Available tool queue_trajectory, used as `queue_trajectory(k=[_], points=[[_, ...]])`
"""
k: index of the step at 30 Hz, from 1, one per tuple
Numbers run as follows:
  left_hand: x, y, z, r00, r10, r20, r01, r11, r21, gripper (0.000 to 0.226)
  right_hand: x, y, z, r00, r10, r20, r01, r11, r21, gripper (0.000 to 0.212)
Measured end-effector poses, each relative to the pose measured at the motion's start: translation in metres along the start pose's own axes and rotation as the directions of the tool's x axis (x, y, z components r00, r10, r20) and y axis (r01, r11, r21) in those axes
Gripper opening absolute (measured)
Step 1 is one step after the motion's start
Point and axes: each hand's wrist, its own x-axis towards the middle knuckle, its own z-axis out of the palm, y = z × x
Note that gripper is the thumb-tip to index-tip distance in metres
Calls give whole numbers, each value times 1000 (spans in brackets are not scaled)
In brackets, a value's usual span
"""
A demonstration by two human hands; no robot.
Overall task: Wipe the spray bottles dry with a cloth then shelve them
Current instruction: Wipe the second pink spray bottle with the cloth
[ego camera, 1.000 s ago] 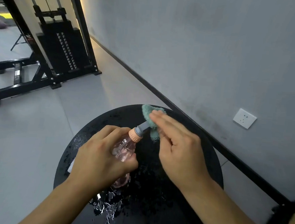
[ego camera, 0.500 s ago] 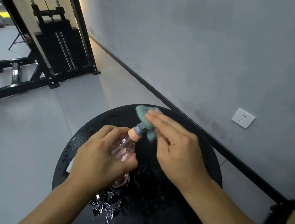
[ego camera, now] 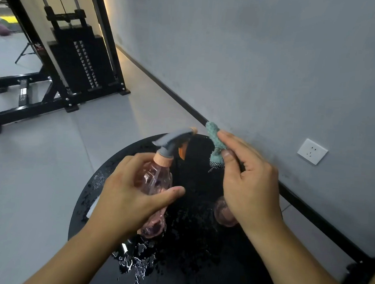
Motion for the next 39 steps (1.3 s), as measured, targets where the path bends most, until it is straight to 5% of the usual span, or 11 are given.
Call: queue_trajectory(k=[3, 8, 13, 16, 22, 26, 28, 32, 39], points=[[5, 1, -1, 987, -159, 35, 162, 975, -149, 70, -1, 0, 0, 999, 44, -8, -44, 999, 11, 37], [8, 7, -2, 963, -268, 23, 263, 921, -287, 47, -3, -3, 2, 997, 65, 33, -66, 998, 22, 37], [10, 8, -4, 895, -436, 95, 398, 684, -612, 20, -4, -2, 4, 996, 82, 42, -83, 996, 34, 37], [11, 4, -4, 864, -472, 175, 455, 584, -672, 23, -4, -2, 5, 995, 80, 55, -81, 996, 32, 37], [13, 12, 1, 786, -556, 269, 582, 521, -624, 34, -5, -2, 6, 995, 77, 58, -78, 997, 17, 38], [12, 14, -1, 796, -456, 398, 603, 550, -578, 71, -6, -2, 5, 995, 83, 64, -84, 996, 15, 38], [11, 13, -2, 806, -392, 444, 592, 549, -590, 59, -6, -3, 5, 995, 82, 63, -83, 996, 14, 38], [10, 10, 1, 776, -466, 425, 625, 476, -620, 70, -6, -3, 6, 994, 91, 63, -93, 995, 22, 38], [10, 7, 3, 810, -471, 349, 582, 584, -565, 13, -6, -5, 5, 991, 104, 81, -108, 994, 37, 38]])
